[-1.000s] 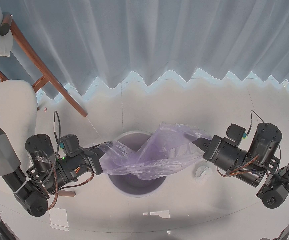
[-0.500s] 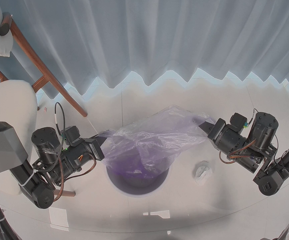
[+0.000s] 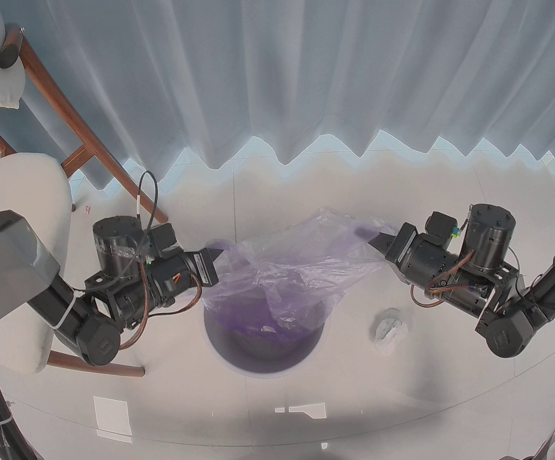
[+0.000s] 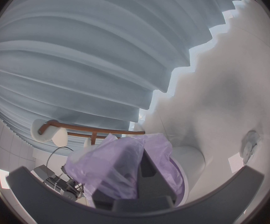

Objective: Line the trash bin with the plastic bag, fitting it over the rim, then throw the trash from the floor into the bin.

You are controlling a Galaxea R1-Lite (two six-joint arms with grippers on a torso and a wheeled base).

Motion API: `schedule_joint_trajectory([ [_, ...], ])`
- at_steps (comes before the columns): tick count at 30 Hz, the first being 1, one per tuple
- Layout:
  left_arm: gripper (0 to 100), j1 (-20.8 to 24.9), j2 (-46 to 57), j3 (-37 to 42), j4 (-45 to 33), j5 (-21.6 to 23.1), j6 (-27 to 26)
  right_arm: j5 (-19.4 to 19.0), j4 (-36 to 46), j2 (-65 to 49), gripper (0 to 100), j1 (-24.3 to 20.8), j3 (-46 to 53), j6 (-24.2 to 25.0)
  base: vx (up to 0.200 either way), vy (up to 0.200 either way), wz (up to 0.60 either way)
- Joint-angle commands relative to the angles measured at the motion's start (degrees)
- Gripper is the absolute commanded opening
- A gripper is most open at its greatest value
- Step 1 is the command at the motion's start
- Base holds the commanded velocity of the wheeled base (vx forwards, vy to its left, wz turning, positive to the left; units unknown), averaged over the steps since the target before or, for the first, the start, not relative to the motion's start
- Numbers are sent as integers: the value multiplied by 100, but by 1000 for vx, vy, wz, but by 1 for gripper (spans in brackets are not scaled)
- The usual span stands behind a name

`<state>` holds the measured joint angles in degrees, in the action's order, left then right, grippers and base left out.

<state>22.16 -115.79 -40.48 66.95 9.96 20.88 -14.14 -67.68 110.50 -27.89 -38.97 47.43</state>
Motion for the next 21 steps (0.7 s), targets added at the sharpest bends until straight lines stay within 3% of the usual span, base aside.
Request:
schedule_joint_trajectory([
  [1, 0, -432, -41, -838, -402, 226, 21, -106, 730, 332, 0, 82, -945, -41, 0, 0, 0],
  [7, 0, -889, -84, -1014, -499, 278, 30, -115, 932, 772, 0, 232, -1499, -94, 0, 0, 0],
  [21, 0, -819, -462, -1049, -604, 261, 30, -115, 1609, 1238, 0, 574, -2510, -314, 0, 0, 0],
])
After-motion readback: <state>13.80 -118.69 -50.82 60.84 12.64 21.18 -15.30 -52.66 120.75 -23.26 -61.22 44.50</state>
